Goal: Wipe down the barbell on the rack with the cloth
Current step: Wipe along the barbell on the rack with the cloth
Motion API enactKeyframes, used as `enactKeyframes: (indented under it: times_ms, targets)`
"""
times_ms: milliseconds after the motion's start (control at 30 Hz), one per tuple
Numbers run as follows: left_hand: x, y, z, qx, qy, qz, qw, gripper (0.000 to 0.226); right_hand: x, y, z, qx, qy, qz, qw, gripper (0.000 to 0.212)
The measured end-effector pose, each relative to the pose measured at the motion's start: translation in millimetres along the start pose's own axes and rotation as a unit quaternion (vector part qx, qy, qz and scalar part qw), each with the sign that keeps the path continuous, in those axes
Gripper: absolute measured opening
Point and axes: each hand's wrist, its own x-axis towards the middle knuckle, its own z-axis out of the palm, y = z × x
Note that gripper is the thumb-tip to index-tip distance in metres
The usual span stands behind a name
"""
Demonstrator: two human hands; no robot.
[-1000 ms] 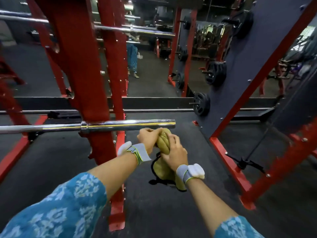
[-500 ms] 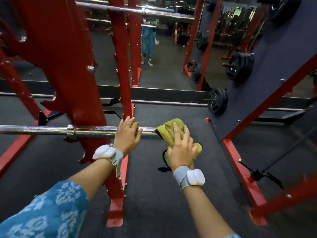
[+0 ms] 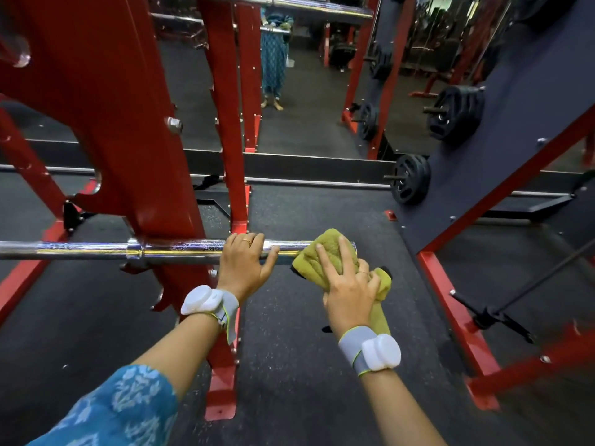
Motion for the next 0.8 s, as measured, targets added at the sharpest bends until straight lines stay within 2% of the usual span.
enactKeyframes:
  times_ms: [167, 233, 433, 633, 700, 800]
  targets:
    - [-0.6, -0.3, 3.2, -0.006, 0.030, -0.001, 1.000, 0.042, 9.9, 0.5, -7.0, 0.034, -0.010, 0.122, 0.992, 0.099]
    - [0.1, 0.7, 3.7, -0.006, 0.044, 0.002, 0.999, 0.040, 16.6, -5.8, -7.5, 0.037, -0.009, 0.114, 0.993, 0.097]
    - [0.0, -2.2, 6.4, -0.005, 0.064, 0.023, 0.998, 0.040, -11.3, -15.0, 0.3, 0.040, -0.012, 0.012, 0.999, 0.109]
    - [0.3, -2.7, 7.7, -0.008, 0.074, 0.023, 0.997, 0.040, -0.5, -4.2, -7.7, 0.060, -0.011, 0.111, 0.992, 0.104]
    - [0.1, -3.0, 7.9, -0.007, 0.073, 0.019, 0.997, 0.039, 6.8, -10.1, -8.9, 0.059, -0.013, 0.102, 0.993, 0.102]
    - [-0.2, -2.7, 8.2, -0.009, 0.069, 0.018, 0.997, 0.040, 0.9, -15.2, -5.2, 0.058, -0.024, 0.047, 0.997, 0.110]
